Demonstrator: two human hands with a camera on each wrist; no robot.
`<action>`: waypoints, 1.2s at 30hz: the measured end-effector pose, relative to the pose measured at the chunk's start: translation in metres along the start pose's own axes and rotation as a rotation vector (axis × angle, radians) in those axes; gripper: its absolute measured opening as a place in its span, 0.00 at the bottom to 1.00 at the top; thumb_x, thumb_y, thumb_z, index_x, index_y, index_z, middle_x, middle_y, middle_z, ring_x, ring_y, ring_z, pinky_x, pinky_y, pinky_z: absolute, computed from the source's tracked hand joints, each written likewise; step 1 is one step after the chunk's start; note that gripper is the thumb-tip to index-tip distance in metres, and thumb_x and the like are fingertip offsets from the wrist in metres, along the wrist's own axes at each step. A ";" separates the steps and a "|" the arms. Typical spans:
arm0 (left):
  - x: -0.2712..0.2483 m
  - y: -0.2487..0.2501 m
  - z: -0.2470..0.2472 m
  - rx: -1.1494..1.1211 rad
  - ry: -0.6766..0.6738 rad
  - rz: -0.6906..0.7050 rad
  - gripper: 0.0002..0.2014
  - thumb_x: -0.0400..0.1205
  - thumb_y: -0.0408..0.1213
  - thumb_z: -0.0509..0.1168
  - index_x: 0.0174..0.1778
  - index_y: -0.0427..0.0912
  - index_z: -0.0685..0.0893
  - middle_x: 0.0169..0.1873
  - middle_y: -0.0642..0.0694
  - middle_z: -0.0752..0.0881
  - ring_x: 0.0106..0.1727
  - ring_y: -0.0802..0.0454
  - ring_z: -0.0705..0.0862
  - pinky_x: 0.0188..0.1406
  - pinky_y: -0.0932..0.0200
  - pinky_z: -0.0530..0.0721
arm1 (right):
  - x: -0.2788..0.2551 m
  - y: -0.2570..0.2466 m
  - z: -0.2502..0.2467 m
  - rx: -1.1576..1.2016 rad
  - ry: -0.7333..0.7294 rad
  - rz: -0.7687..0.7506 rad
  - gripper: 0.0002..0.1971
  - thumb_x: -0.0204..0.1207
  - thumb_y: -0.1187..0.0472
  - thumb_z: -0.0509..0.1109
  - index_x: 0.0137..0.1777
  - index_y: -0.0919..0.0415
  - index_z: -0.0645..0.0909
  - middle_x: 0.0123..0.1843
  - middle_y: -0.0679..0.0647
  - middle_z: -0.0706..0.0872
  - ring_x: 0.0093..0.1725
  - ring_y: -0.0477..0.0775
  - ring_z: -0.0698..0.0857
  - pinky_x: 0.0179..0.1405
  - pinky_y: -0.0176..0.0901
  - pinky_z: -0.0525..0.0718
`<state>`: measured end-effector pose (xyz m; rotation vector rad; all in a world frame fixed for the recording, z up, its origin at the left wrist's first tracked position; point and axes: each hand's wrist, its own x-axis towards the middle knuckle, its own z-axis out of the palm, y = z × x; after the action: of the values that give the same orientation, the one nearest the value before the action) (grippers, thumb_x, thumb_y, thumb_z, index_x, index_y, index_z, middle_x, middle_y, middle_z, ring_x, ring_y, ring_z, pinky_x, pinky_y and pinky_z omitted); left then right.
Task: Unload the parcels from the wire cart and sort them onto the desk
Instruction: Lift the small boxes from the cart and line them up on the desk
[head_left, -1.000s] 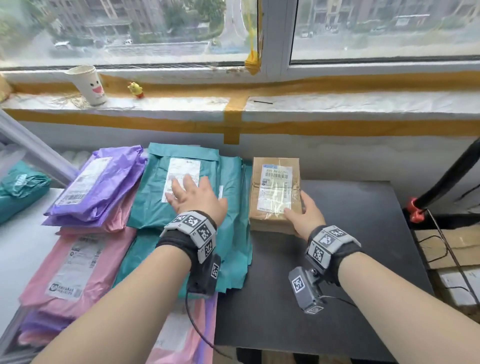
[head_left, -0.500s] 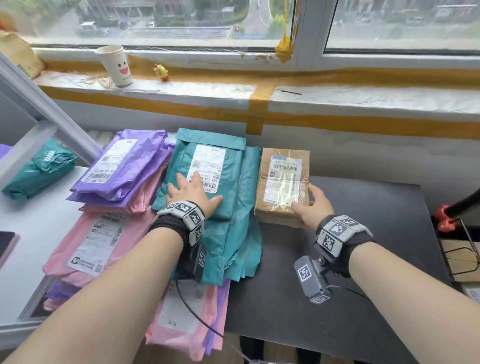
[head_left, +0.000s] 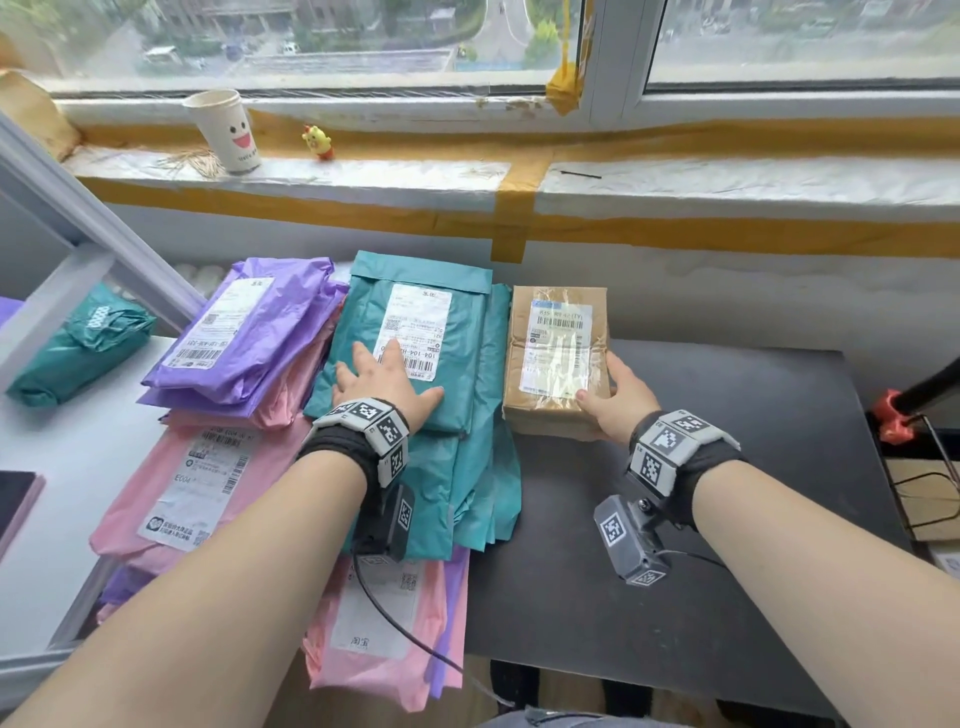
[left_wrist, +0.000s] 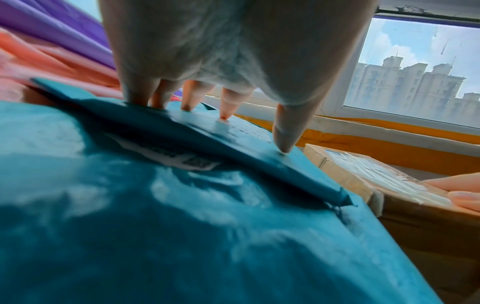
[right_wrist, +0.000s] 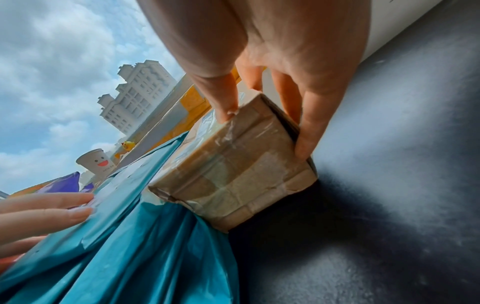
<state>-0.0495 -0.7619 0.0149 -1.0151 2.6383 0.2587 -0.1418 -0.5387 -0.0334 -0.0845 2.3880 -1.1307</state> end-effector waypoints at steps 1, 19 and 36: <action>-0.001 0.000 -0.001 0.002 0.006 0.000 0.44 0.77 0.62 0.61 0.83 0.49 0.48 0.83 0.36 0.47 0.82 0.32 0.50 0.79 0.39 0.56 | 0.000 -0.001 -0.001 -0.010 -0.012 0.003 0.34 0.79 0.60 0.67 0.82 0.55 0.56 0.74 0.53 0.76 0.71 0.57 0.77 0.70 0.46 0.73; -0.032 0.059 -0.001 0.045 0.084 0.352 0.38 0.81 0.58 0.57 0.82 0.43 0.54 0.81 0.39 0.55 0.83 0.39 0.52 0.82 0.42 0.54 | -0.038 0.006 -0.024 -0.033 0.055 0.095 0.34 0.82 0.54 0.63 0.83 0.57 0.53 0.83 0.55 0.61 0.80 0.57 0.64 0.74 0.45 0.66; -0.121 0.244 0.019 0.105 0.043 0.837 0.28 0.83 0.50 0.59 0.76 0.38 0.66 0.74 0.40 0.70 0.76 0.42 0.68 0.73 0.52 0.66 | -0.119 0.112 -0.171 0.022 0.368 0.233 0.29 0.81 0.54 0.64 0.80 0.56 0.62 0.77 0.58 0.72 0.75 0.58 0.72 0.71 0.43 0.69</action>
<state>-0.1257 -0.5022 0.0527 0.1671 2.9246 0.2638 -0.0994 -0.3132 0.0234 0.4344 2.6122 -1.1383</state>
